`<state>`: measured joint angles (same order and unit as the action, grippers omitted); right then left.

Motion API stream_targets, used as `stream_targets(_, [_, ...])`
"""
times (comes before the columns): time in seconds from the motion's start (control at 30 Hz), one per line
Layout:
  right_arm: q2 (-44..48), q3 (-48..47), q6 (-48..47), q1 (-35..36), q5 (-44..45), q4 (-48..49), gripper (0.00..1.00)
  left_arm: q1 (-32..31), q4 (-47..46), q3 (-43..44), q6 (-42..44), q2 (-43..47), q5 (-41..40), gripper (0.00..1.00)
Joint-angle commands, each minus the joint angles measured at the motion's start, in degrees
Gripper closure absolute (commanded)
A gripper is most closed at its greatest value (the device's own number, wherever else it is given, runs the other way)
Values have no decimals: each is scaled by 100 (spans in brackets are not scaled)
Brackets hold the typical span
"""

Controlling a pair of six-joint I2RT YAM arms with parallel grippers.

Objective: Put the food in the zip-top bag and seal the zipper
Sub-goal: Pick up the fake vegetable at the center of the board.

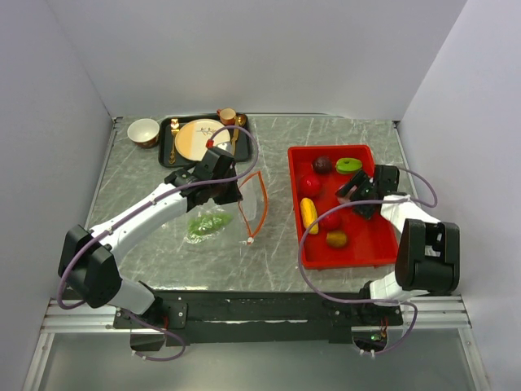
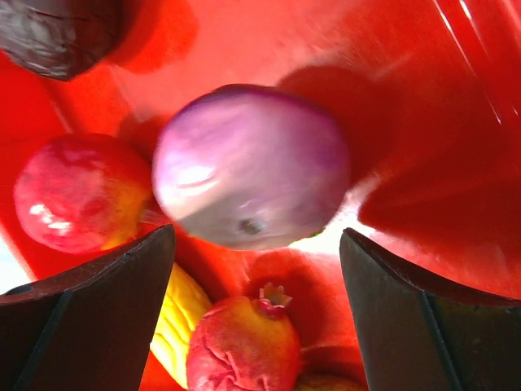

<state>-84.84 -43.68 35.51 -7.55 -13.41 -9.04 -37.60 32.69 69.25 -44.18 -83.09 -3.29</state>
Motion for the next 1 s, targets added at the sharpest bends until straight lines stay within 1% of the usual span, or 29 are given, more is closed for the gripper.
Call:
stream_targets(0.0, [501, -176, -9, -10, -83, 254, 11, -28, 71, 229, 15, 118, -93, 99])
stream_targets(0.13, [811, -351, -192, -9, 478, -115, 10, -28, 19, 211, 6, 91, -67, 99])
stream_targets(0.27, [645, -728, -369, 17, 1094, -537, 8, -28, -34, 211, 6, 38, 4, 99])
stream_targets(0.43, [187, -1054, -641, 69, 1016, -845, 8, -28, -69, 229, 68, 3, 56, 99])
stream_targets(0.47, [109, -1081, -668, 96, 1164, -897, 8, -28, -61, 238, 85, -5, 48, 99])
stream_targets(0.7, [-331, -1292, -826, 210, 998, -916, 8, -28, -78, 159, 94, 100, 56, 99])
stream_targets(0.97, [-665, -1415, -791, 281, 822, -898, 9, -36, -78, 88, 76, 179, 22, 99])
